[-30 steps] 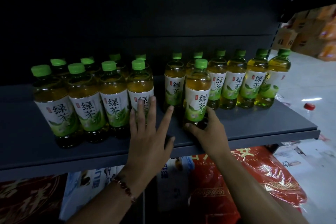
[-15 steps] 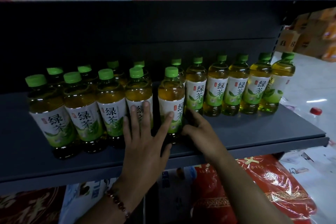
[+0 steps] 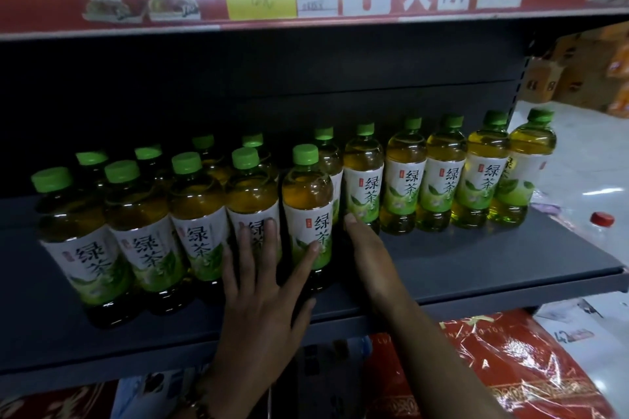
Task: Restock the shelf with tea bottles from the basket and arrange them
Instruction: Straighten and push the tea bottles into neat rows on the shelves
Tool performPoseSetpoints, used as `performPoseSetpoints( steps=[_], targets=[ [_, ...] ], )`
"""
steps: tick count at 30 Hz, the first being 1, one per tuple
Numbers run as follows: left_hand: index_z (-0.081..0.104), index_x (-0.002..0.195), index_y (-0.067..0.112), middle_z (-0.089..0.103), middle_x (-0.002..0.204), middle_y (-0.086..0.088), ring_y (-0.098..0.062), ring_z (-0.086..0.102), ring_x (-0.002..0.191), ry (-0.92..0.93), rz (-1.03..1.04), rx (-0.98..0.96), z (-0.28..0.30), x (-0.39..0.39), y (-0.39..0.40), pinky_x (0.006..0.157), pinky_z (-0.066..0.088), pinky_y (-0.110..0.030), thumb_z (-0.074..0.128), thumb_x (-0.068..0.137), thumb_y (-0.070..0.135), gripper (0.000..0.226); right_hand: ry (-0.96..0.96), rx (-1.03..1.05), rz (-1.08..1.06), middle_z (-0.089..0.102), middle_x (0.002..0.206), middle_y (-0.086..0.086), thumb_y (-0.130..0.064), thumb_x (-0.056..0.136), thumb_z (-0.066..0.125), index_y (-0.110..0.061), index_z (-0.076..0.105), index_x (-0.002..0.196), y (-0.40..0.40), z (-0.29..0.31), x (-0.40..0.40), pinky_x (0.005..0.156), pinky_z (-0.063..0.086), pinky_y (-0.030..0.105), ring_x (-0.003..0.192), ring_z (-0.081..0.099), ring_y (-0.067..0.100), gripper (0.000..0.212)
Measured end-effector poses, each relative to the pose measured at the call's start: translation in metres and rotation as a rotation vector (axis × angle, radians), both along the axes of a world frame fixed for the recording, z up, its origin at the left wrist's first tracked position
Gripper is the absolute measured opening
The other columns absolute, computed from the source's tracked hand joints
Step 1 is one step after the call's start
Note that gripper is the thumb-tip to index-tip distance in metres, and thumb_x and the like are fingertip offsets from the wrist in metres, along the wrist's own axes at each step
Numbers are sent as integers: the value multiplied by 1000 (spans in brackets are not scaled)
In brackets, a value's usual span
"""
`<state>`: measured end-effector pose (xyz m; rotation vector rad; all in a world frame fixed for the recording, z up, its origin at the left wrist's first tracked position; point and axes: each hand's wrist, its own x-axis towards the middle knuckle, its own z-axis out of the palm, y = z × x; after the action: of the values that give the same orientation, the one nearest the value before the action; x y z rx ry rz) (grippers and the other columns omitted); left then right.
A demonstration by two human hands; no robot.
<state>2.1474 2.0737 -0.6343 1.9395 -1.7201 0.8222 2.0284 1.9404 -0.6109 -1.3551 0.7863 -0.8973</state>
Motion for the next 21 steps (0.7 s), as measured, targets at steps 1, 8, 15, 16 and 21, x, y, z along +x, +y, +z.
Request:
performPoseSetpoints(
  steps=[1, 8, 15, 16, 21],
  targets=[
    [31, 155, 31, 2, 165, -23, -51, 2, 149, -2, 0, 2, 0, 0, 0, 112, 16, -73, 43, 90, 49, 69, -1, -9, 10, 57, 139, -12, -65, 85, 46, -32, 55, 138, 2, 1, 0, 116, 34, 44, 131, 50, 8, 63],
    [26, 157, 30, 0, 165, -23, -50, -1, 149, 8, -4, 27, -1, -2, -1, 111, 15, -73, 44, 89, 49, 73, 31, -35, 25, 57, 139, -11, -68, 92, 36, -33, 55, 137, 9, 5, 4, 115, 36, 42, 128, 51, 6, 59],
    [22, 157, 31, -1, 165, -23, -50, -1, 149, 2, 3, 31, 0, -1, -4, 111, 13, -70, 44, 89, 49, 74, -5, 14, 52, 57, 117, -26, -56, 101, 28, -44, 51, 124, 7, 8, 11, 89, 40, 14, 105, 50, -14, 34],
    [21, 157, 32, -1, 165, -23, -50, -1, 149, 1, 3, 30, 0, -1, -4, 111, 13, -70, 44, 89, 49, 74, -7, 12, 41, 57, 125, -20, -61, 99, 29, -37, 52, 130, 7, 7, 12, 96, 41, 19, 112, 52, -8, 45],
    [20, 157, 32, -1, 165, -23, -49, 0, 150, 5, -18, 14, -1, 1, -4, 112, 12, -70, 45, 89, 48, 74, -37, 17, 13, 47, 148, -9, -86, 77, 35, -33, 44, 145, 10, 8, 14, 117, 32, 40, 134, 43, 7, 87]
  ],
)
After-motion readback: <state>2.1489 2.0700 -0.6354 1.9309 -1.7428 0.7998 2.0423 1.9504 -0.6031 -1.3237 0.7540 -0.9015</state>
